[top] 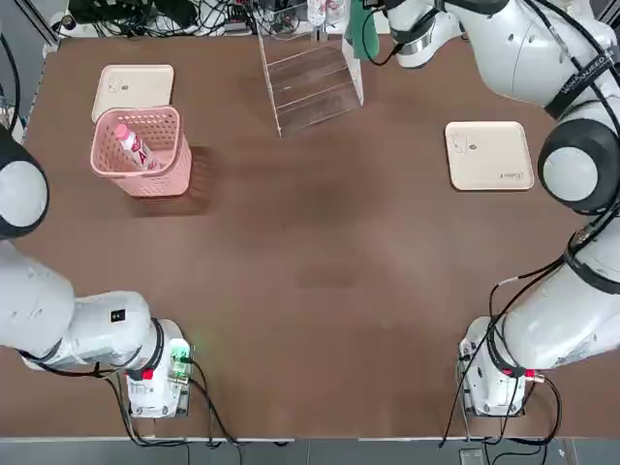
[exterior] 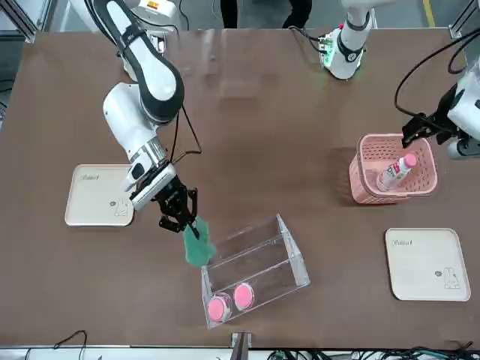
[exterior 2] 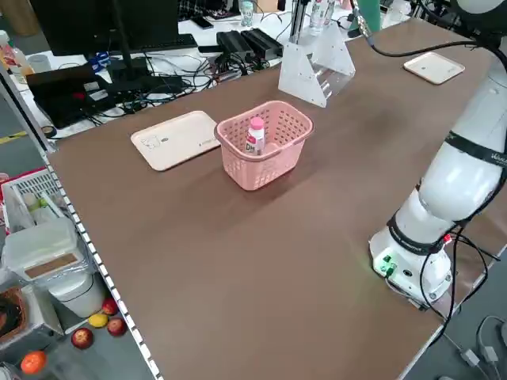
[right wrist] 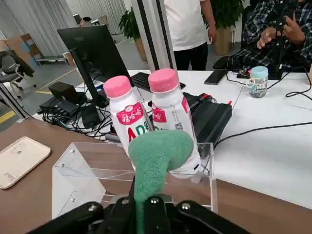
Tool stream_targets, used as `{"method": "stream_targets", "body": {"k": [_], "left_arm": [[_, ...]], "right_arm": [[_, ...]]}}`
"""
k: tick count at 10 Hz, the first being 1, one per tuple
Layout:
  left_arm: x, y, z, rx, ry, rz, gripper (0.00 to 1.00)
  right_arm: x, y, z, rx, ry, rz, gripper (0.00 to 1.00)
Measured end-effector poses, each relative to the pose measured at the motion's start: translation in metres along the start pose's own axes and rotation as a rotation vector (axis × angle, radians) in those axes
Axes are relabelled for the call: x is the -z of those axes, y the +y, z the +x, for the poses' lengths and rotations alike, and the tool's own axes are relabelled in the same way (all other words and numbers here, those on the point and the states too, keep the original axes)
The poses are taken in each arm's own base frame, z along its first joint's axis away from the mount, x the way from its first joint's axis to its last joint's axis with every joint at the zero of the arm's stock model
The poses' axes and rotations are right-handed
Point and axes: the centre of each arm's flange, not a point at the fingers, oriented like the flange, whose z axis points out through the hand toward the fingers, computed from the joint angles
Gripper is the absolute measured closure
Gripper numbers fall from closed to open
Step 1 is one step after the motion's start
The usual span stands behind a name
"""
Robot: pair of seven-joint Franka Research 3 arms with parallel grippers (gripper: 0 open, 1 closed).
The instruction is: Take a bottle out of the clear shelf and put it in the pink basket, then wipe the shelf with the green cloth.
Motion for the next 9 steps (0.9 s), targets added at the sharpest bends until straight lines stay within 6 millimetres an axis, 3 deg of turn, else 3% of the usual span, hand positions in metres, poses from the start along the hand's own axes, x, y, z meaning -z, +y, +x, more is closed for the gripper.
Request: {"method": "stream_targets", "body": {"k": [3, 5, 7, 9], "left_arm": [[0.002, 0.003, -0.009, 0.004, -0.042, -0.008, 0.0], [0.004, -0.018, -0.007, 0.046, -0.043, -0.026, 0.0], [0.019, -0.051, -0.003, 0.094, -0.009, -0.029, 0.0], [0.015, -0.052, 0.0, 0.09, -0.015, -0.027, 0.0]], "right_arm": [[0.0, -0.002, -0.001, -0.008, 0.0, 0.003, 0.95], [0.0, -0.003, 0.0, -0.009, 0.001, 0.004, 0.95], [-0.001, -0.004, -0.001, -0.009, 0.001, 0.006, 0.95], [-0.004, -0.013, 0.001, -0.026, 0.007, 0.021, 0.95]]}}
